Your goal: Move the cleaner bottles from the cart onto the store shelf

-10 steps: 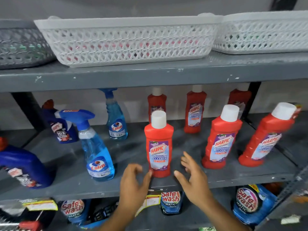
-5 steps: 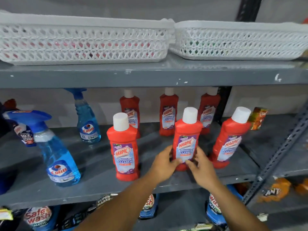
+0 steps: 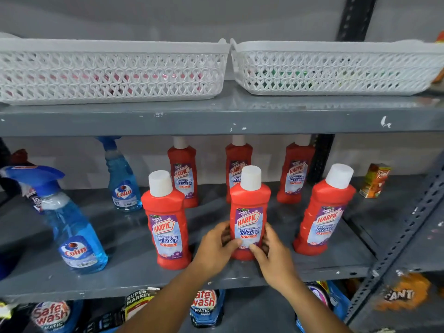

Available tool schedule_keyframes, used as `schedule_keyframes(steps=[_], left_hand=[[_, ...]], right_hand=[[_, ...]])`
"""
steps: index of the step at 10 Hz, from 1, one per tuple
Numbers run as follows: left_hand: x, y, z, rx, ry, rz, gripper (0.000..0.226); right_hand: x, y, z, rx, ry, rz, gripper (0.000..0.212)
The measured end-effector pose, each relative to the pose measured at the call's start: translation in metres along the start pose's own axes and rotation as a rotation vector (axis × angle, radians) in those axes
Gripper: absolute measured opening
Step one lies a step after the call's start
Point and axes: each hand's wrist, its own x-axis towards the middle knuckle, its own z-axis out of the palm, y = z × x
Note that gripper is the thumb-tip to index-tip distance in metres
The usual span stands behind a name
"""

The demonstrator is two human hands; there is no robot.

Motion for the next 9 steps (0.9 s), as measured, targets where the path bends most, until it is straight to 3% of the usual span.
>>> schedule_keyframes(steps=[1, 2, 3, 4, 5, 6, 8, 9], left_hand=[[-0.020, 0.008, 0.007, 0.244, 0.296, 0.136, 0.034], [-0.051, 0.024, 0.030, 0.325, 0.372, 0.432, 0.017], [-0.048, 0.038, 0.070, 0.275, 0.082, 0.487, 0.024], [-0.015, 0.050, 0.112, 0.132, -0.148, 0.159, 0.056], [0.011, 0.055, 0.142, -0.006, -0.274, -0.028, 0.060], [0.022, 0.051, 0.156, 0.040, -0.209, -0.056, 0.066], [0.002, 0.062, 0.147, 0.082, -0.273, -0.036, 0.070], [-0.024, 0.076, 0.121, 0.160, -0.254, 0.079, 0.063]], right_hand=[[-0.013, 0.001, -0.010, 0.012, 0.077, -0.036, 0.069], [-0.037, 0.004, -0.037, 0.020, 0.494, -0.163, 0.042], [-0.042, 0.019, -0.078, -0.005, 0.697, -0.120, 0.041], [-0.026, 0.040, -0.110, -0.038, 0.491, 0.082, 0.063], [-0.011, 0.041, -0.119, 0.031, 0.252, 0.133, 0.071], [-0.002, 0.050, -0.120, 0.030, 0.257, 0.144, 0.072], [-0.005, 0.041, -0.114, 0.098, 0.282, 0.090, 0.076], [-0.026, 0.017, -0.122, 0.148, 0.545, 0.096, 0.074]])
